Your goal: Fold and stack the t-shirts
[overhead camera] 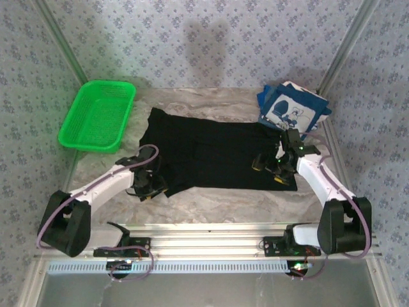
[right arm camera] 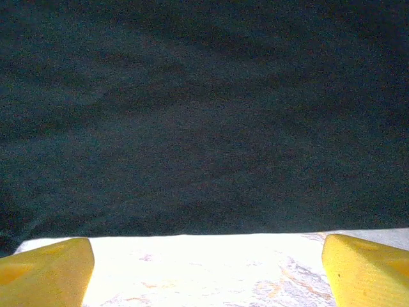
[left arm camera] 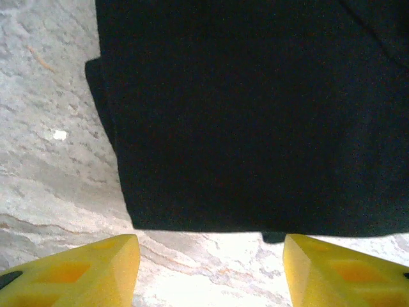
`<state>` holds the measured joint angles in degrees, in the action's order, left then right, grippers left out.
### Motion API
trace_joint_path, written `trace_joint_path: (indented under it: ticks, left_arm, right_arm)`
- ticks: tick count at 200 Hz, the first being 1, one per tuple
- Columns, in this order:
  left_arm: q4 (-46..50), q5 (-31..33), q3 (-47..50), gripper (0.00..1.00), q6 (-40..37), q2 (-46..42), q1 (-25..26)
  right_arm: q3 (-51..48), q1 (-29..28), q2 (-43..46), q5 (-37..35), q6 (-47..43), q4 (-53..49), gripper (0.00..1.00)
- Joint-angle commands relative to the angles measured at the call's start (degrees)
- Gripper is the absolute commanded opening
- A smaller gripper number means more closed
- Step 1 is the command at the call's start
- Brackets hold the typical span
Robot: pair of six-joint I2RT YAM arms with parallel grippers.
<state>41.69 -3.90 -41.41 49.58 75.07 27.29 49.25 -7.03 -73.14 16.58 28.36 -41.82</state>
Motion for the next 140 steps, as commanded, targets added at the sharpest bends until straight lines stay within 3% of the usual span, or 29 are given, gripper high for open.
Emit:
trace_joint_path:
  ticks: [1, 44, 72, 82, 111, 140]
  left_arm:
    - [-0.1, 7.2, -1.5, 0.61, 0.2, 1.0, 3.2]
    - [-0.4, 11.8, -0.7, 0.61, 2.1, 2.9, 6.0]
    - [-2.5, 12.3, 0.4, 0.55, 2.1, 4.7, 6.0]
    - [-5.0, 12.6, 0.5, 0.47, 1.7, 6.0, 6.1]
    - [-6.4, 11.9, 0.2, 0.15, 0.3, 8.6, 5.8]
    - [-3.9, 10.5, -1.4, 0.04, -0.8, 6.4, 5.8]
  right_arm:
    - [-0.6, -2.6, 3.1, 3.4, -1.8, 2.7, 0.97]
    - [-0.8, -7.3, 6.6, 5.6, -2.7, 4.0, 1.0]
    - [-0.6, -9.0, 7.8, 6.2, -1.5, 4.4, 1.0]
    - [-0.5, -9.7, 7.8, 6.2, -1.2, 4.4, 1.0]
    - [0.4, -10.5, 7.8, 5.8, -1.1, 3.8, 1.0]
    - [1.1, -10.6, 8.1, 5.0, -1.6, 2.8, 1.0]
